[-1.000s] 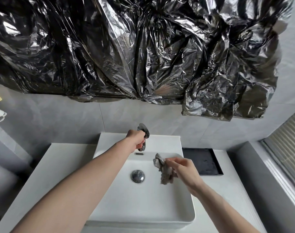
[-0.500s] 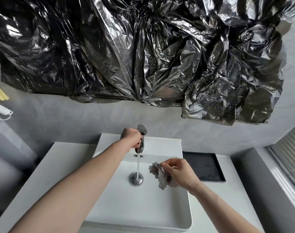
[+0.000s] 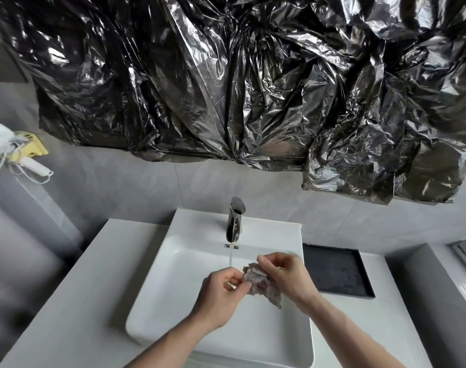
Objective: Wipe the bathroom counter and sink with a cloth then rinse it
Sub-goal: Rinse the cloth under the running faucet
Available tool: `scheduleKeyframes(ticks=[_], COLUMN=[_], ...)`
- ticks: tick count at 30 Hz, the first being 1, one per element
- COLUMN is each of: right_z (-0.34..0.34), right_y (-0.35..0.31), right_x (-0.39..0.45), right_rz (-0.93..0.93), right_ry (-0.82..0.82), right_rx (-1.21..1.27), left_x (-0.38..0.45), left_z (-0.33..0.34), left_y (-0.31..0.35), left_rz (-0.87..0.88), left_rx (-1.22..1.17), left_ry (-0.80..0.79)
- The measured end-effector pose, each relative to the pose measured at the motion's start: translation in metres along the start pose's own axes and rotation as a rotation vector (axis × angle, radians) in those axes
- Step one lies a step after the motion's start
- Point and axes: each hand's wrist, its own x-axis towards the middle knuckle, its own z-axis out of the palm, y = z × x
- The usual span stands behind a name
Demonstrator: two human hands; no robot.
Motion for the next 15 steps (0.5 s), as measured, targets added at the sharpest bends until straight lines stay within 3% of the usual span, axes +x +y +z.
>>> scheduleKeyframes(ticks=[4,10,12,15], right_z=[-0.011,-0.031,-0.036,-0.039], right_y=[0.008,0.017,0.019,0.025], right_x=[-0.001,-0.008,-0.009,-0.010], right_rz=[0.015,-0.059,-0.070,-0.058], right_ry=[0.121,0.109,0.069,0.032], right_rx=[-0.008,-0.151,-0.184,-0.234], left_x=[-0.001,0.006,0.008,0.008], left_z=[-0.021,-0.052,-0.061,-0.066], left_y=[-0.005,-0.011,-0.010,0.000], left_rz=[0.019,0.036,0.041,-0.032], left_rx=[0.058,0.264,0.221,-0.053], left_ry=[0.118,0.235,0.219,0.110])
